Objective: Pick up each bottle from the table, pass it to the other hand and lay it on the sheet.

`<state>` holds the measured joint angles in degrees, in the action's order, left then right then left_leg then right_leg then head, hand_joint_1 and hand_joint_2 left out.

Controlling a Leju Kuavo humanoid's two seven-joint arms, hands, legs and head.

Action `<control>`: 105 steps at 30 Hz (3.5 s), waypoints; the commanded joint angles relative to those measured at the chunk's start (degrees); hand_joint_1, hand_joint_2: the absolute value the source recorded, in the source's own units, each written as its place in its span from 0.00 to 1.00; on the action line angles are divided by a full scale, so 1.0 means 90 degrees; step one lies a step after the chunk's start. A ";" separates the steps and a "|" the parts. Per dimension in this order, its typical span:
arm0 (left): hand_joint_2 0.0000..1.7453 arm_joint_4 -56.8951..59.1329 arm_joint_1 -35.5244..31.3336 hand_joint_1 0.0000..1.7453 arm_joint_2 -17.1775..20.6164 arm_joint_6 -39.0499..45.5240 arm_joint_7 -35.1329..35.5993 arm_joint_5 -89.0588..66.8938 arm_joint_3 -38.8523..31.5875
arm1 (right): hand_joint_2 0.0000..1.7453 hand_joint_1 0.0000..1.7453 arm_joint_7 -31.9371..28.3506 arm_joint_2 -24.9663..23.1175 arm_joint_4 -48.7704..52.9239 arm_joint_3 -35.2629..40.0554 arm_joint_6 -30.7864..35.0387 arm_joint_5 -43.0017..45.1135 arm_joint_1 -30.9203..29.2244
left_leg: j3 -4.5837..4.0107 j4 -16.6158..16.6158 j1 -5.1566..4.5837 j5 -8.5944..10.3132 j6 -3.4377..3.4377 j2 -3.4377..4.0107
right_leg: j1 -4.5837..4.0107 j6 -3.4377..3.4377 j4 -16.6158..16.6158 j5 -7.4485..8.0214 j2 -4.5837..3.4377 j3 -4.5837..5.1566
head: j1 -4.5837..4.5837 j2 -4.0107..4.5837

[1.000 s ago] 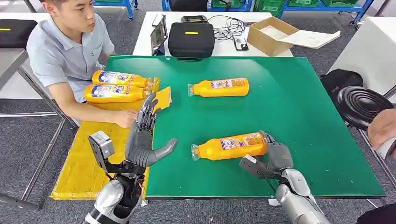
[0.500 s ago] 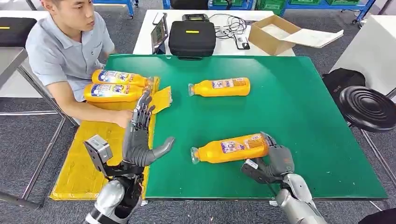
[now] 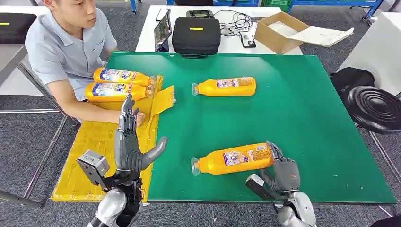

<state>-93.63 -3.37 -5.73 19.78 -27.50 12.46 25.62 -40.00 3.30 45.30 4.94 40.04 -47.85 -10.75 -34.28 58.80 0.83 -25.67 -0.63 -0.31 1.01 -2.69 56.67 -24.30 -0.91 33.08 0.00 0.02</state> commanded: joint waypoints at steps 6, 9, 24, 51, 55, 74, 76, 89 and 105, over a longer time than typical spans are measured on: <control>1.00 0.0117 -0.0034 0.00 0.0045 0.0022 0.0003 0.0035 -0.0105 | 1.00 1.00 0.0000 -0.0127 0.0798 -0.0506 -0.0005 -0.0009 0.0178 | -0.0008 -0.0003 -0.0001 -0.0001 0.0000 0.0005 | -0.0002 0.0014 -0.0002 -0.0001 0.0007 0.0010 | 0.0002 0.0000; 1.00 0.0106 -0.0019 0.00 0.0030 0.0075 -0.0034 0.0031 -0.0135 | 1.00 1.00 0.0000 -0.0153 0.0998 -0.0598 -0.0005 0.0013 0.0239 | -0.0015 -0.0003 -0.0002 0.0000 -0.0001 0.0007 | -0.0001 0.0013 -0.0002 0.0001 0.0004 0.0018 | 0.0000 0.0000; 1.00 0.0275 0.0763 0.00 0.0090 -0.0362 0.0529 0.0726 -0.0362 | 1.00 1.00 0.0000 -0.0130 0.4019 -0.0053 -0.0005 0.1802 0.1036 | -0.0021 -0.0005 -0.0006 -0.0007 0.0001 0.0023 | 0.0003 0.0015 0.0002 -0.0003 -0.0010 0.0029 | 0.0000 0.0000; 1.00 0.1409 0.0789 0.00 0.0174 -0.2293 0.0416 0.0957 0.0695 | 1.00 1.00 0.0000 -0.0274 0.5293 0.0755 -0.0059 0.2773 0.0634 | -0.0038 -0.0004 -0.0005 -0.0002 -0.0001 0.0021 | 0.0003 0.0007 -0.0001 0.0002 -0.0010 0.0046 | 0.0000 0.0000; 1.00 0.1314 0.0791 0.00 0.0146 -0.3145 0.0187 0.1308 0.0769 | 1.00 1.00 0.0000 -0.0511 0.4995 0.1089 -0.0313 0.3134 0.0375 | -0.0033 -0.0007 -0.0003 -0.0002 0.0000 0.0027 | 0.0001 0.0013 -0.0003 0.0005 -0.0014 0.0044 | 0.0000 0.0000; 1.00 0.0526 0.0541 0.00 -0.0119 -0.3832 -0.0560 0.1330 0.1047 | 1.00 1.00 0.0000 -0.1113 0.3507 0.1927 -0.0740 0.3706 0.0005 | -0.0039 -0.0004 0.0003 0.0003 0.0004 0.0014 | -0.0004 0.0009 -0.0001 0.0002 -0.0002 0.0041 | 0.0002 0.0000; 1.00 0.0480 0.0521 0.00 -0.0118 -0.3742 -0.0669 0.1236 0.1114 | 1.00 1.00 0.0000 -0.1119 0.3400 0.1976 -0.0709 0.3689 -0.0029 | -0.0039 -0.0004 0.0002 0.0004 0.0004 0.0012 | -0.0003 0.0010 0.0000 0.0002 0.0000 0.0043 | 0.0002 0.0000; 1.00 0.0420 0.0302 0.00 -0.0060 -0.3336 -0.0850 0.0958 0.1384 | 1.00 1.00 0.0000 -0.1368 0.2725 0.1985 -0.0779 0.3616 -0.0201 | -0.0036 -0.0007 0.0001 0.0005 0.0004 0.0011 | -0.0002 0.0012 -0.0002 0.0002 0.0002 0.0040 | 0.0000 0.0000; 1.00 0.1006 -0.0104 0.00 -0.0090 -0.0648 -0.1187 -0.0981 0.1873 | 1.00 1.00 0.0158 -0.1317 0.2808 0.3239 -0.0732 0.2704 -0.0172 | -0.0036 -0.0008 0.0000 0.0006 0.0003 0.0006 | -0.0001 0.0011 -0.0003 0.0001 0.0008 0.0040 | 0.0000 0.0000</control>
<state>-90.40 -0.73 -7.63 9.37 -38.07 6.30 38.92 -39.17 -10.08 72.76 26.49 32.70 -21.13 -10.06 -34.74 58.80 0.83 -25.62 -0.59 -0.31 1.02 -2.68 56.71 -24.30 -0.86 33.58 0.00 0.02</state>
